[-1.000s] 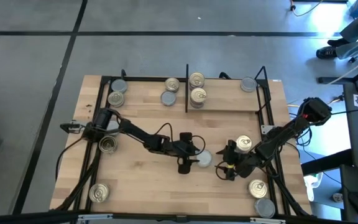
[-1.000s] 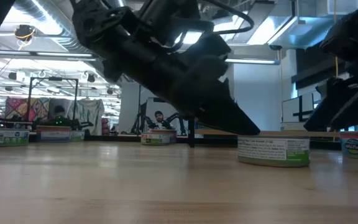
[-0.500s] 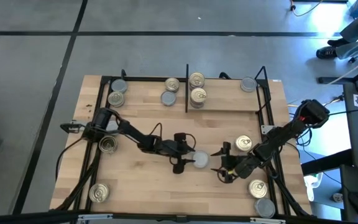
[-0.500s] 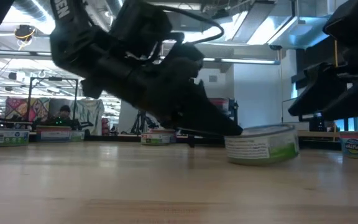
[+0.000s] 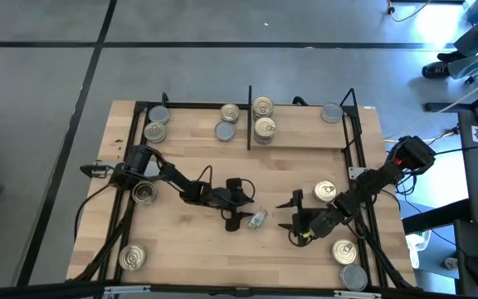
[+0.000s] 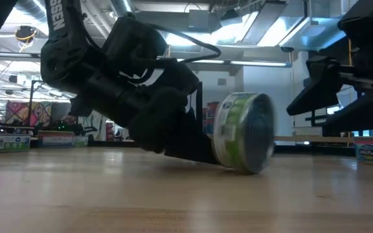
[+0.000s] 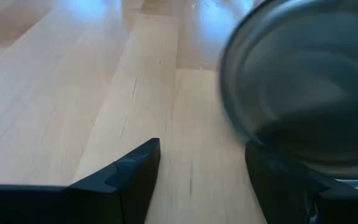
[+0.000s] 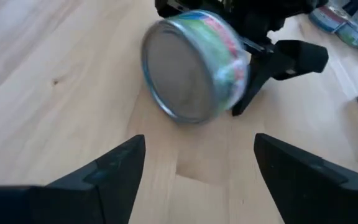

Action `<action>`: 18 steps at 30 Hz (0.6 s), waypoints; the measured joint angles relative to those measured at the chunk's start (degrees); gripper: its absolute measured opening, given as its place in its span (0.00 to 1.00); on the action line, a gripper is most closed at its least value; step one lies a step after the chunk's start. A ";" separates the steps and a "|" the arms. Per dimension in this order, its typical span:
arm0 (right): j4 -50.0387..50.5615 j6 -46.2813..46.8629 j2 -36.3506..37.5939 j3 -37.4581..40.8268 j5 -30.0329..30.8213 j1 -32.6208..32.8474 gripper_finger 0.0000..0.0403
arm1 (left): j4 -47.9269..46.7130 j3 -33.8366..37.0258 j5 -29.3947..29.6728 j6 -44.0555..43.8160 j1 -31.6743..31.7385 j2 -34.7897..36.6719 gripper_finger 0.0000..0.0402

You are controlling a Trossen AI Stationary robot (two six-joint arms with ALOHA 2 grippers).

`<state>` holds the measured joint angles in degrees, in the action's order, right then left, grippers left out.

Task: Stack canned seafood by type on shelf
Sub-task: Stack the green tuna can on top of the green tuna can

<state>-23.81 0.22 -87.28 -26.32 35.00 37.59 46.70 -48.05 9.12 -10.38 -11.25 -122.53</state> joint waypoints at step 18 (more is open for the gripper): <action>-1.37 11.14 0.01 0.01 -9.57 -3.46 0.75 | -22.40 -0.14 -0.22 0.09 -0.87 12.90 0.59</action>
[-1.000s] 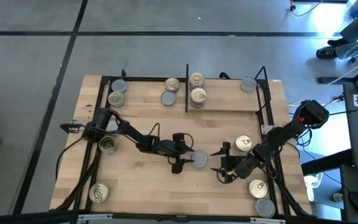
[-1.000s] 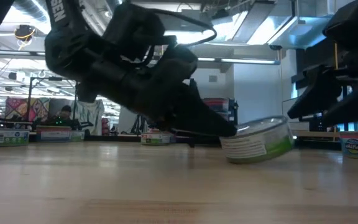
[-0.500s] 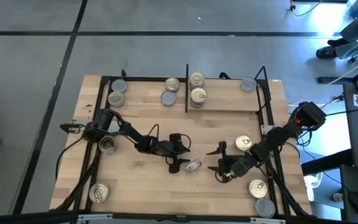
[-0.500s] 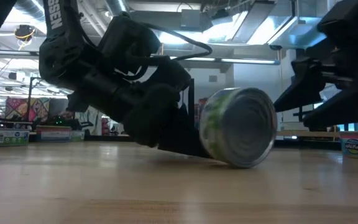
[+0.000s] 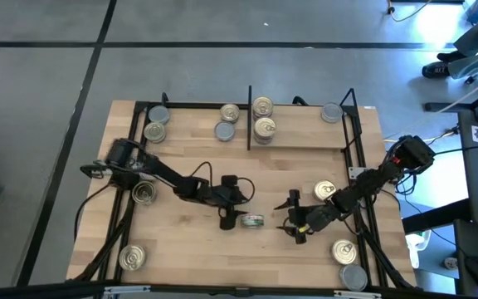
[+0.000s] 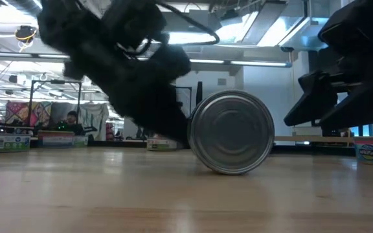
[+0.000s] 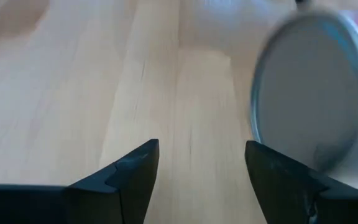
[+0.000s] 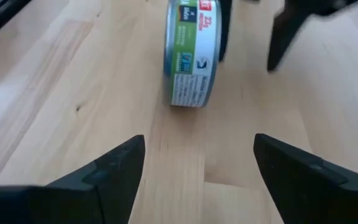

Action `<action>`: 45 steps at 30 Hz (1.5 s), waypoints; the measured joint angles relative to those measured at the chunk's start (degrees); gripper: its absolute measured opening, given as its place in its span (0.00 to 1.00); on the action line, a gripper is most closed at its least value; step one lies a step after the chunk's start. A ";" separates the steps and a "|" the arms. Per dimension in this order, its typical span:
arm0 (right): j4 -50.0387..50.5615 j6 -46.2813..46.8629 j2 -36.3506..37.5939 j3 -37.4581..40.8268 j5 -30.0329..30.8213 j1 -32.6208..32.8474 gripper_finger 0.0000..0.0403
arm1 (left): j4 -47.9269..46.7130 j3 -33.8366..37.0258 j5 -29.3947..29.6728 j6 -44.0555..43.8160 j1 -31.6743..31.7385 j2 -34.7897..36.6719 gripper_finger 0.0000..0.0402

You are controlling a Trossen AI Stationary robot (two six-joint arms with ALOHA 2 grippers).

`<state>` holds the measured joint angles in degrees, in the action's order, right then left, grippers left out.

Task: Stack canned seafood by type on shelf
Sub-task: Stack the green tuna can on top of the green tuna can

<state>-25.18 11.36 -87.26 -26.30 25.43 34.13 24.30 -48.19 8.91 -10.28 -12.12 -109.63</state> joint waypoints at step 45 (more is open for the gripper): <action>0.86 7.83 0.03 0.00 -2.19 -0.04 0.75 | -4.09 -14.66 8.07 4.10 -6.86 -6.36 0.40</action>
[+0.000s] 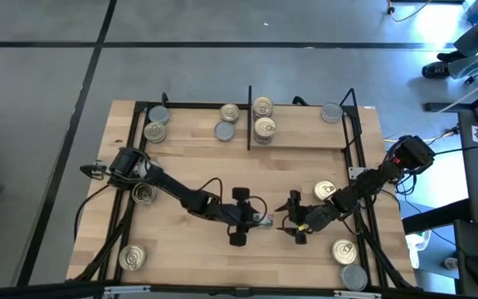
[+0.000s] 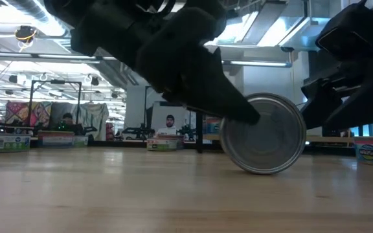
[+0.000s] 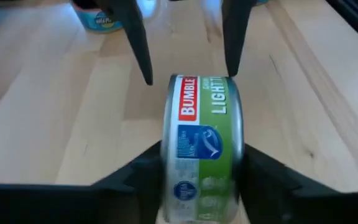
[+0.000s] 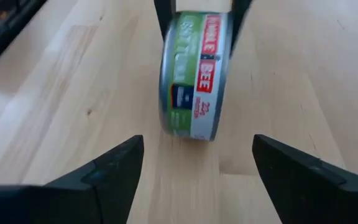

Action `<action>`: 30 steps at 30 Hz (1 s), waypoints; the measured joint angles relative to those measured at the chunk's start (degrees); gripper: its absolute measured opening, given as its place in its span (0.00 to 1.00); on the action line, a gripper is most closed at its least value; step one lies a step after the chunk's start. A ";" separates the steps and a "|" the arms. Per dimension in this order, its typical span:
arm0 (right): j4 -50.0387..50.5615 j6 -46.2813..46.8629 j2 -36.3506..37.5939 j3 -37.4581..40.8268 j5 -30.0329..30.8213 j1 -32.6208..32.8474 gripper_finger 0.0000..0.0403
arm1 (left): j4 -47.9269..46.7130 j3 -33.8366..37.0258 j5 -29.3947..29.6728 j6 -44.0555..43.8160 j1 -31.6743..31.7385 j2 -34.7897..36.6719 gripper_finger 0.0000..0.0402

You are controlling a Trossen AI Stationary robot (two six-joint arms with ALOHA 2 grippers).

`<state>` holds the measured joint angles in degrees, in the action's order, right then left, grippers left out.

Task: Stack canned seafood by type on shelf
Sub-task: Stack the green tuna can on top of the green tuna can

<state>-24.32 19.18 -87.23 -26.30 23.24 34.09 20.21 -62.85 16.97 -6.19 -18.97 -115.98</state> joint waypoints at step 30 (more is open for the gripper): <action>4.88 -4.41 -1.56 -6.64 4.49 -1.97 0.33 | 9.07 0.00 1.22 2.72 1.72 0.42 0.56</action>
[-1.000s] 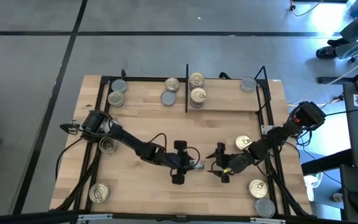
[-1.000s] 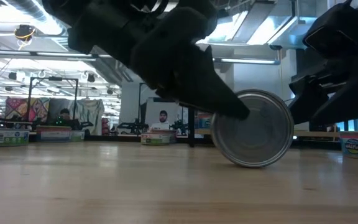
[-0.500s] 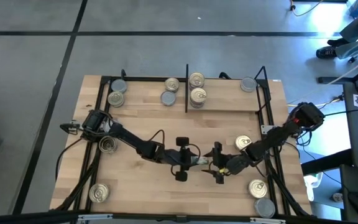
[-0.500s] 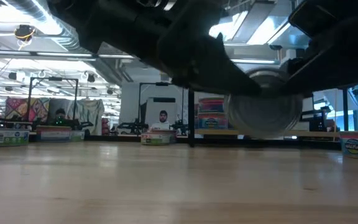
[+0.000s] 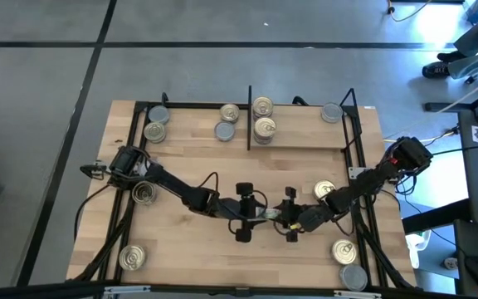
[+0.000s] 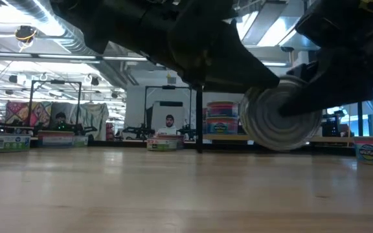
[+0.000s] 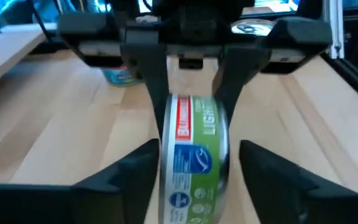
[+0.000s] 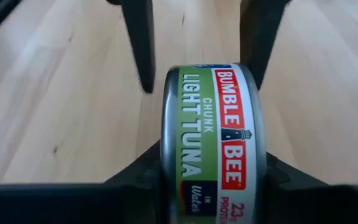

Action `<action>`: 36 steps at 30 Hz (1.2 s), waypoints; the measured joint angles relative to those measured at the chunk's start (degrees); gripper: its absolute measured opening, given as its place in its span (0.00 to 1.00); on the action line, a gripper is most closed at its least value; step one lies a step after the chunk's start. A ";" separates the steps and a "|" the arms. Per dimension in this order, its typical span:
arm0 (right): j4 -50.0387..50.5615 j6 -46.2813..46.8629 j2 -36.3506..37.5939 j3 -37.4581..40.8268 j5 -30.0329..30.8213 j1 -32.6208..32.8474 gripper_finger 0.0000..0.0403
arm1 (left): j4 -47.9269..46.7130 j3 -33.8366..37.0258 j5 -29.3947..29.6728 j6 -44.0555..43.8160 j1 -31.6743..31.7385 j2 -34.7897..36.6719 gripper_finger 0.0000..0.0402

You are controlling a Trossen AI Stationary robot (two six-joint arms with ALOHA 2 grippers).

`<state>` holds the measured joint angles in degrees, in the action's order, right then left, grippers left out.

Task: Stack canned seafood by type on shelf
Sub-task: Stack the green tuna can on top of the green tuna can

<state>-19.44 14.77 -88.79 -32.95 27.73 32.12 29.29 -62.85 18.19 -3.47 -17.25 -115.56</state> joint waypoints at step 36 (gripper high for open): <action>56.49 -6.86 28.22 -9.85 12.18 -25.27 0.33 | 13.81 26.64 1.50 -0.99 0.87 19.51 0.57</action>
<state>37.05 7.91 -60.57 -42.80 39.90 6.85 43.10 -36.21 19.70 -4.45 -16.38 -96.05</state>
